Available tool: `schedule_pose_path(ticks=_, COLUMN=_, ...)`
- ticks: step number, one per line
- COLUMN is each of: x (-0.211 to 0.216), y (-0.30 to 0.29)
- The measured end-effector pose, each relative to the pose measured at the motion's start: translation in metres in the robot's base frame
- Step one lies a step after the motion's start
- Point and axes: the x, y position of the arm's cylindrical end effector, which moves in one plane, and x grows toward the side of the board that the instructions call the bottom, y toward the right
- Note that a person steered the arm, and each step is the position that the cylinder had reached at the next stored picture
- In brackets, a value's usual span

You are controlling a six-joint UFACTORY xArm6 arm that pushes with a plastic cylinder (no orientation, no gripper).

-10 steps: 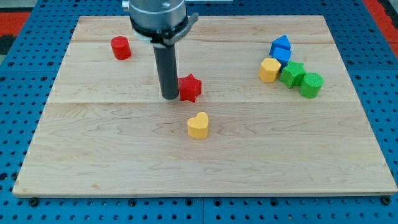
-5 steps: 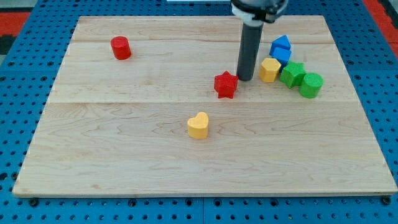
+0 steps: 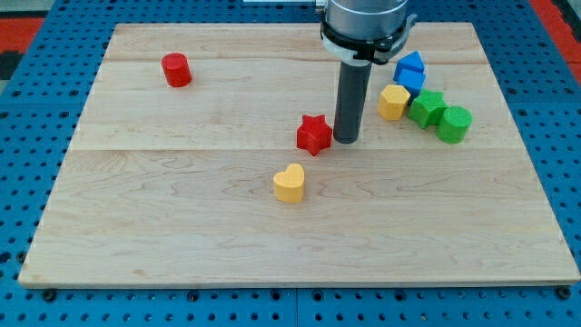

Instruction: Move the red star closer to the yellow heart

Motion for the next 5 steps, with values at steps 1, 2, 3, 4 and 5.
schedule_pose_path(ticks=1, x=-0.036, y=0.0)
schedule_pose_path(ticks=2, x=-0.041, y=-0.02)
schedule_pose_path(ticks=3, x=-0.006, y=-0.046)
schedule_pose_path(ticks=4, x=0.015, y=-0.06)
schedule_pose_path(ticks=5, x=0.039, y=-0.06)
